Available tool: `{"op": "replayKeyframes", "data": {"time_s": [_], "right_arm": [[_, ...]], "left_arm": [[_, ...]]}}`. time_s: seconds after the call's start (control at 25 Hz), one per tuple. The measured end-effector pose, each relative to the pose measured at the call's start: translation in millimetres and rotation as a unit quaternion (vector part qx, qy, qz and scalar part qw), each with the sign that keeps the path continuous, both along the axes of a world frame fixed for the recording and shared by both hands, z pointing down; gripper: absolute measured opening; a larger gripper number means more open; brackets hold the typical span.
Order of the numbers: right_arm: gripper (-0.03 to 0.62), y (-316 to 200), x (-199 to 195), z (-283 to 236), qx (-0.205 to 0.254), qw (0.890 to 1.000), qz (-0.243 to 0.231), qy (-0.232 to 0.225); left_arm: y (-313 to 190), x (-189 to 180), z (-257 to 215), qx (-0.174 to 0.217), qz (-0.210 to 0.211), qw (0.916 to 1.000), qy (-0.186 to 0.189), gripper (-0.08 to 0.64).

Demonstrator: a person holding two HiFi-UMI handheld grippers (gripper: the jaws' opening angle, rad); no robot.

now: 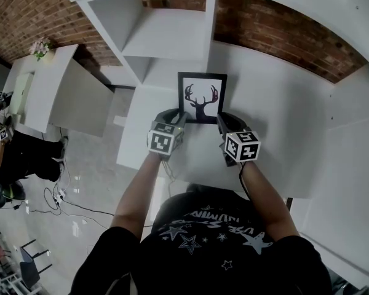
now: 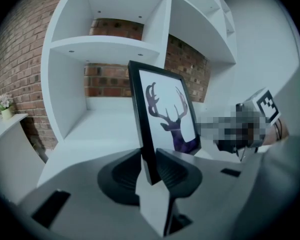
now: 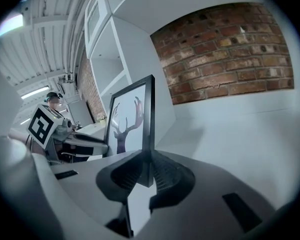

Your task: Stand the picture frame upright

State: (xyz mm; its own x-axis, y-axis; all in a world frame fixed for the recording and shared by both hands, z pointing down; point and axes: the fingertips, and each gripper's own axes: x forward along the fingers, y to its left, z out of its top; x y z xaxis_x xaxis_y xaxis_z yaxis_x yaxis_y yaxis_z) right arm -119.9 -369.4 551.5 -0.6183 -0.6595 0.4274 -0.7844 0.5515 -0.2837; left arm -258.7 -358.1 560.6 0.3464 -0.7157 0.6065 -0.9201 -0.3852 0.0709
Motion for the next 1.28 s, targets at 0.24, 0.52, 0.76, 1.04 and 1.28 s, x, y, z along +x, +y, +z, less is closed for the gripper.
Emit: {"op": "replayKeyframes", "data": {"time_s": [0.24, 0.52, 0.76, 1.04, 1.28], "right_arm": [[0.054, -16, -6, 13, -0.009, 1.000, -0.008, 0.005], [0.054, -37, -12, 14, -0.008, 1.000, -0.009, -0.001], [0.055, -50, -15, 14, -0.001, 1.000, -0.009, 0.001], [0.055, -57, -18, 20, -0.009, 1.000, -0.014, 0.013], [0.055, -58, -21, 23, -0.013, 1.000, -0.014, 0.018]], "left_arm": [[-20, -3, 13, -0.003, -0.012, 0.9999, 0.002, 0.098], [-43, -8, 17, 0.003, -0.020, 0.9998, -0.003, 0.097], [-64, -13, 17, 0.010, -0.027, 0.9995, -0.016, 0.097], [-75, -12, 25, 0.004, -0.028, 0.9995, -0.014, 0.097], [-79, -14, 26, 0.010, -0.026, 0.9995, -0.015, 0.098]]}}
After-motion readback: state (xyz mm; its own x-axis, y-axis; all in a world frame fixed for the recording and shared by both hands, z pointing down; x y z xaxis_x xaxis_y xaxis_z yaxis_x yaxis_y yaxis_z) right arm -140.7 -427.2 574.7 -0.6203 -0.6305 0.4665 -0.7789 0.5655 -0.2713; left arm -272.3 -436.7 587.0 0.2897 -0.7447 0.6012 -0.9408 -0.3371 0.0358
